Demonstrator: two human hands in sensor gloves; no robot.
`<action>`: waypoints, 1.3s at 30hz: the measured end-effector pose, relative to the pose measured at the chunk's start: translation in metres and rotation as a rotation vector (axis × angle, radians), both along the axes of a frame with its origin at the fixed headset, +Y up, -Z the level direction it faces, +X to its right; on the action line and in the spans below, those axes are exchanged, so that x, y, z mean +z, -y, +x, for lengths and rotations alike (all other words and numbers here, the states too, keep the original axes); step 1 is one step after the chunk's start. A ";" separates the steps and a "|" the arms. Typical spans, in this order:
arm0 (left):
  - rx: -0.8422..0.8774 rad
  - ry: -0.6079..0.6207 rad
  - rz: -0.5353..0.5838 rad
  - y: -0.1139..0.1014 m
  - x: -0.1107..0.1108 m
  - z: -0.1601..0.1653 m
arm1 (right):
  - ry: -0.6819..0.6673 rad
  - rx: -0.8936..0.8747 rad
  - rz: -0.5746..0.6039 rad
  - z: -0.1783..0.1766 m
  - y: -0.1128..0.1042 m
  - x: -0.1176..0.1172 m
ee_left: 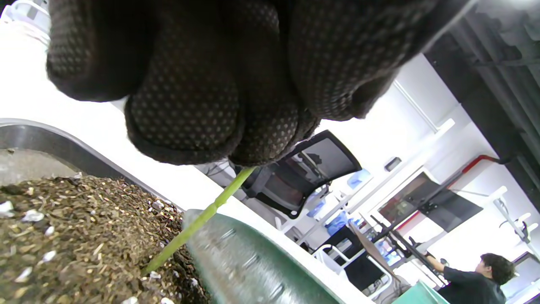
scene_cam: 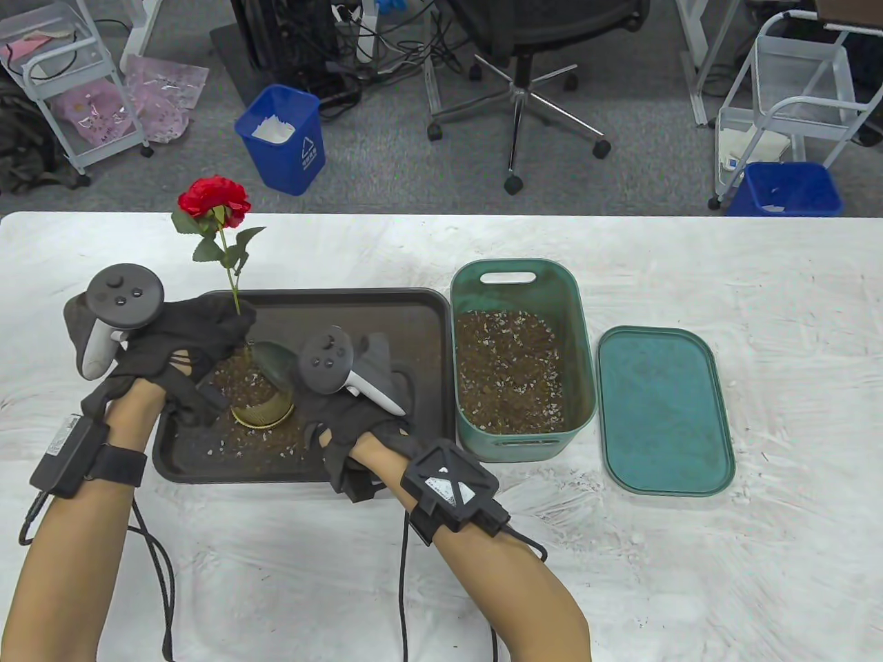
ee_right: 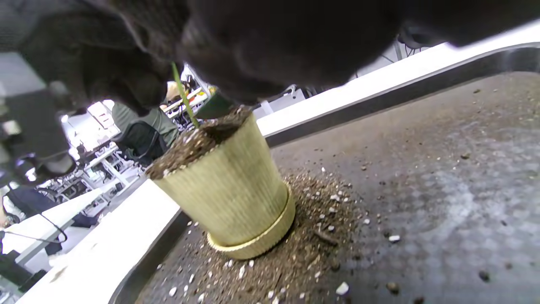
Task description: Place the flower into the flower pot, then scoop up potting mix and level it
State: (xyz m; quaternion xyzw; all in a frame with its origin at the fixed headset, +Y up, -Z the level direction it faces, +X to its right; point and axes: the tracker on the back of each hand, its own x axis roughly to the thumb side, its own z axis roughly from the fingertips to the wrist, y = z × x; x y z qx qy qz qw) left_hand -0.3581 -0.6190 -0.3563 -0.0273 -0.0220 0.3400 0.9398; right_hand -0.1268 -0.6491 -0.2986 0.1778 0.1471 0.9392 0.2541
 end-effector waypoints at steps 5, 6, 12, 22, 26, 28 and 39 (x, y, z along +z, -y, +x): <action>0.011 -0.026 -0.008 0.001 0.001 -0.005 | -0.001 0.104 -0.042 -0.012 0.005 0.004; 0.016 -0.032 -0.013 0.002 0.000 -0.006 | 0.003 0.089 -0.028 -0.010 0.005 0.004; 0.020 -0.054 -0.029 0.004 -0.003 -0.011 | -0.043 -0.038 0.071 0.010 -0.005 0.019; 0.005 -0.046 -0.033 0.002 -0.003 -0.009 | -0.072 0.016 0.048 0.005 0.000 0.019; 0.024 -0.057 -0.050 0.003 -0.006 -0.012 | -0.102 0.008 0.136 -0.004 -0.008 0.021; 0.032 -0.063 -0.057 0.004 -0.007 -0.013 | -0.118 0.040 0.149 -0.016 -0.009 0.021; 0.024 -0.053 -0.033 0.006 -0.011 -0.005 | -0.076 0.257 0.053 -0.053 0.004 0.011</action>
